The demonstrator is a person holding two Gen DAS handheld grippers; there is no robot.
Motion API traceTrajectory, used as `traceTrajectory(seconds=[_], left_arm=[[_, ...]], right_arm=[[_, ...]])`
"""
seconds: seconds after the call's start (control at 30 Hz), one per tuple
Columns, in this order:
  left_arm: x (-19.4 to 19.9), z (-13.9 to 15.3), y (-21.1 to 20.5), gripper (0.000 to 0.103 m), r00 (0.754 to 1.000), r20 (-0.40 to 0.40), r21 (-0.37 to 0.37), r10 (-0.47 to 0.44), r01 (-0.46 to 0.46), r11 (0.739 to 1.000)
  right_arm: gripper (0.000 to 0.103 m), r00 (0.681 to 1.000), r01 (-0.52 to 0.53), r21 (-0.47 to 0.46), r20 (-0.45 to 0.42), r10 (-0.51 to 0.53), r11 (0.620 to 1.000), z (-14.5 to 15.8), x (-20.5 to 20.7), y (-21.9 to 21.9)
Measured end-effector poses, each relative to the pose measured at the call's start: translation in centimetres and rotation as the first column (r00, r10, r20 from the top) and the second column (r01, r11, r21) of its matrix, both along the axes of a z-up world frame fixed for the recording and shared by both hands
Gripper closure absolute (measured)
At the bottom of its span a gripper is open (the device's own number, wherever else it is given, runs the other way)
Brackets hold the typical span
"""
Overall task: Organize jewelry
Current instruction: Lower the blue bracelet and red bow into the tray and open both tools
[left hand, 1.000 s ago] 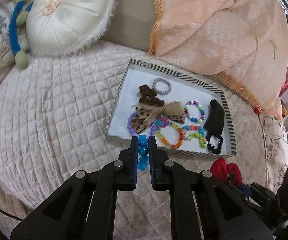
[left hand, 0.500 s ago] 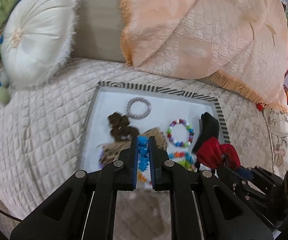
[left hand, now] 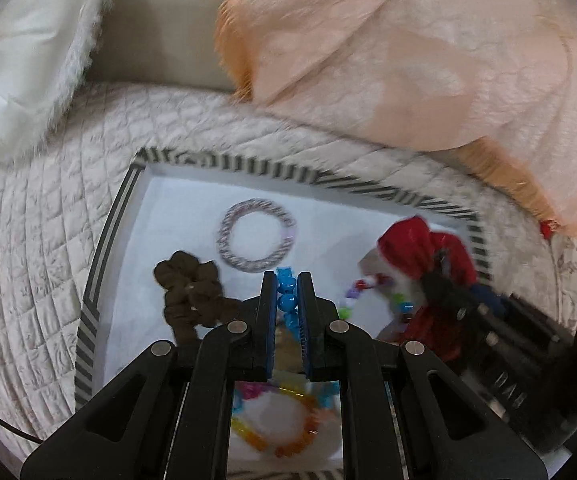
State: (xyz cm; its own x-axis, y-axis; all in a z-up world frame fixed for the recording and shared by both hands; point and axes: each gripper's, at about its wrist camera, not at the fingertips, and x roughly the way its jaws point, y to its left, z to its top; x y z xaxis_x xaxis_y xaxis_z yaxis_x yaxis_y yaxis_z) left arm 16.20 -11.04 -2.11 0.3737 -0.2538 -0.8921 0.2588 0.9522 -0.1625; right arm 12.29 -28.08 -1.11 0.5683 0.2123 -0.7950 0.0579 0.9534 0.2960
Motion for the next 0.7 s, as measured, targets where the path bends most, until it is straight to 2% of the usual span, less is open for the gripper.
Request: traceTrajectory(seconds=[0.2,0.23,0.3,0.37,0.4,0.43,0.5,0.7], left_arm=[[0.1,-2.2,1.0,0.094,1.000,-0.018,0.043,0.009,-0.008,0.999],[0.0,-2.3,1.0,0.094,1.000,-0.018,0.045,0.008,-0.007,0.999],[-0.3,-2.3,0.9,0.093,1.000,-0.009,0.053,0.003,-0.003,0.999],[-0.5,-2.2,0.7,0.091,1.000,0.001,0.060,-0.002,0.002,0.998],[-0.6,-2.0,0.7,0.084,1.000,0.003,0.064,-0.002,0.002,0.998],[-0.8,-1.9,0.8,0.070,1.000,0.007,0.064,0.002,-0.002,0.998],[-1.5,-1.3,1.1,0.055,0.999,0.030,0.047,0.011,-0.012,0.999],[-4.2,0.4,2.4,0.055,0.996,0.081,0.058,0.033,-0.038,0.998]], right_arm=[[0.082,0.998,0.033,0.007,-0.055,-0.033,0.999,-2.0,1.2,-0.6],[0.080,0.998,0.039,0.016,-0.051,-0.038,0.999,-1.8,1.0,-0.8],[0.065,0.999,0.045,0.026,-0.028,-0.045,0.999,-1.2,0.4,-1.1],[0.065,0.999,0.043,0.022,-0.007,-0.043,0.999,-0.2,-0.6,-1.2],[0.065,0.999,0.042,0.021,0.000,-0.042,0.999,0.2,-0.9,-1.0],[0.064,0.999,0.041,0.022,0.010,-0.042,0.999,0.7,-1.5,-1.0],[0.064,0.999,0.038,0.031,0.025,-0.039,0.999,1.5,-2.7,-0.9],[0.062,0.997,0.059,0.010,0.050,-0.059,0.998,3.2,-6.7,-0.2]])
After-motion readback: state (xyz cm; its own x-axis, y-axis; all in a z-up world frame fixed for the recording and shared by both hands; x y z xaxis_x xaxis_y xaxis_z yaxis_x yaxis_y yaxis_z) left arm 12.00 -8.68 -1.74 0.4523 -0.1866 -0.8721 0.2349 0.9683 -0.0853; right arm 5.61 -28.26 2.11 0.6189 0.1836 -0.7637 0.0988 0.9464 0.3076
